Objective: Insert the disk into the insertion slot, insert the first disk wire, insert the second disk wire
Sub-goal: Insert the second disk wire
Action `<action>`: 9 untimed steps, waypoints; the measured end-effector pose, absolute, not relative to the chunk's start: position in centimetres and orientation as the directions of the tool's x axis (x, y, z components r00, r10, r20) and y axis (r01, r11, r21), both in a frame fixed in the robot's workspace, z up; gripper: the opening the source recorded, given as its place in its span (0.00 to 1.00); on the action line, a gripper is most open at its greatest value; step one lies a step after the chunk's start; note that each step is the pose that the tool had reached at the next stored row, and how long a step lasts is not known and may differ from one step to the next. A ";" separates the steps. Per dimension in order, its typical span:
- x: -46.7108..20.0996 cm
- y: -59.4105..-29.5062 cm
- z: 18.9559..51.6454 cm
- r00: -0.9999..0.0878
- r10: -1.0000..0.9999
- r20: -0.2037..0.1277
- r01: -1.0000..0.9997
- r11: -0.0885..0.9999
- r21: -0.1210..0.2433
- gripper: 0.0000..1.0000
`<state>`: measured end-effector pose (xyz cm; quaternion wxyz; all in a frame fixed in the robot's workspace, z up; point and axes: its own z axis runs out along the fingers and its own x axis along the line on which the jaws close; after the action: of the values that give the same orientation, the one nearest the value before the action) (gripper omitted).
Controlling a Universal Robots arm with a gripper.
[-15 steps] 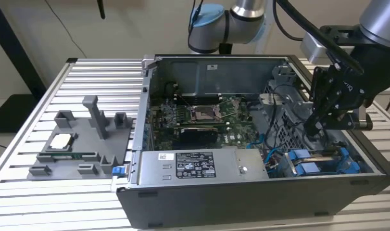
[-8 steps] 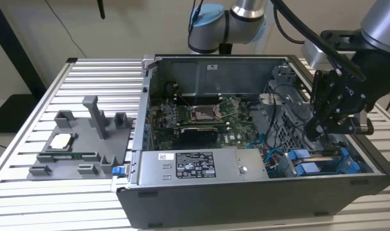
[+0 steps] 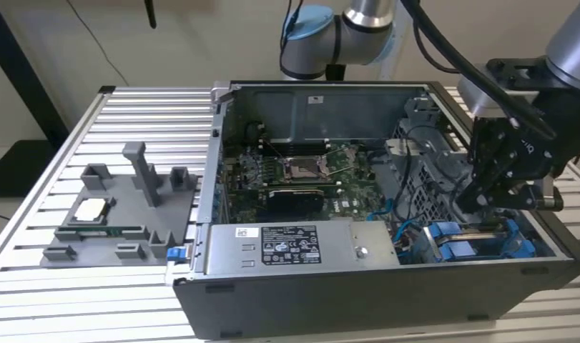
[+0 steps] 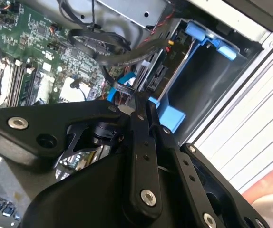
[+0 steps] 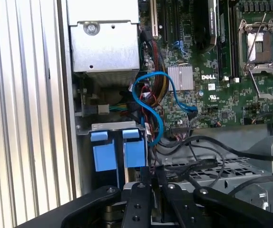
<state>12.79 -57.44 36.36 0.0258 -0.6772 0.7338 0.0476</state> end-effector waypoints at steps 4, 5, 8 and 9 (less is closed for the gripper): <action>13.4 -57.5 35.9 -0.074 -0.992 -0.102 -0.997 0.071 0.035 0.16; 13.5 -57.5 35.8 -0.072 -0.992 -0.102 -0.997 0.069 0.035 0.16; 13.9 -57.6 35.3 -0.066 -0.993 -0.102 -0.997 0.063 0.034 0.16; 14.0 -57.7 35.2 -0.064 -0.993 -0.102 -0.998 0.061 0.034 0.16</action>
<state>13.96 -57.69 35.21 0.0257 -0.6837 0.7277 0.0475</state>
